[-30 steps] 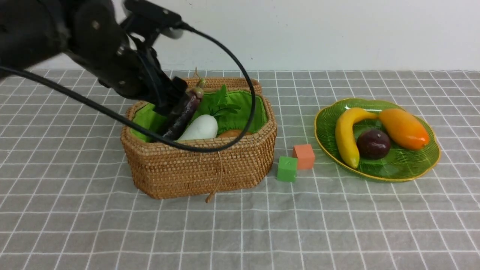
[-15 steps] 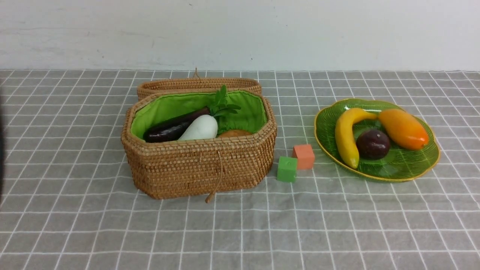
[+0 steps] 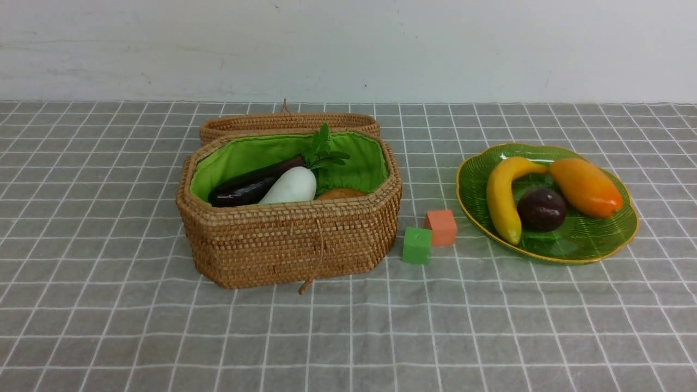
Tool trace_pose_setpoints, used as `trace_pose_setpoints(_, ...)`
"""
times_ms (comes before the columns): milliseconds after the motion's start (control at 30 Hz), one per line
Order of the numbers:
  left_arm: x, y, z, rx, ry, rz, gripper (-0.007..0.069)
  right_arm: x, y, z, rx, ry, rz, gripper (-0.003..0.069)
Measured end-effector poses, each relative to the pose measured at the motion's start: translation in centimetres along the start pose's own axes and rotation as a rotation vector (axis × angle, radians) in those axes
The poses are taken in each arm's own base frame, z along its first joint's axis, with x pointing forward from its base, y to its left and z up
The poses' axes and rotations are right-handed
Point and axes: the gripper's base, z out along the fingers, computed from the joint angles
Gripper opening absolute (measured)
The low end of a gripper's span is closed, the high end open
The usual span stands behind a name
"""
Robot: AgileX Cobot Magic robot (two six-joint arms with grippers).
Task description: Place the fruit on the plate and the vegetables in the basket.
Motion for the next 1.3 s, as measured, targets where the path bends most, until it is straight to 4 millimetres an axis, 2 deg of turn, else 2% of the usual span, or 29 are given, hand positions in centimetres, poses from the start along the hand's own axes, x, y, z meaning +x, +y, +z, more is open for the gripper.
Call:
trace_pose_setpoints(133, 1.1, 0.5, 0.5, -0.025, 0.026, 0.024, -0.0013, 0.0, 0.0, 0.0, 0.000, 0.000, 0.000, 0.0240)
trace_pose_setpoints(567, 1.3, 1.7, 1.2, -0.143, -0.025, 0.185, -0.0013, 0.0, 0.0, 0.0, 0.000, 0.000, 0.000, 0.0240)
trace_pose_setpoints(700, 2.7, 2.7, 1.8, -0.296, -0.035, 0.161, -0.0013, 0.0, 0.0, 0.0, 0.000, 0.000, 0.000, 0.0240)
trace_pose_setpoints(800, 3.8, 3.4, 2.3, -0.345, -0.047, 0.139, -0.0013, 0.0, 0.0, 0.0, 0.000, 0.000, 0.000, 0.0240)
trace_pose_setpoints(867, 5.8, 4.2, 3.1, -0.362, -0.022, 0.110, -0.0013, 0.0, 0.0, 0.0, 0.000, -0.001, 0.000, 0.0240)
trace_pose_setpoints(1000, 8.4, 5.1, 3.6, -0.377, 0.051, 0.090, -0.0013, 0.0, 0.0, 0.0, 0.000, -0.001, 0.000, 0.0240)
trace_pose_setpoints(1300, 9.1, 5.3, 3.6, -0.393, 0.112, 0.078, -0.0009, 0.0, 0.0, 0.0, 0.000, -0.001, 0.000, 0.0241)
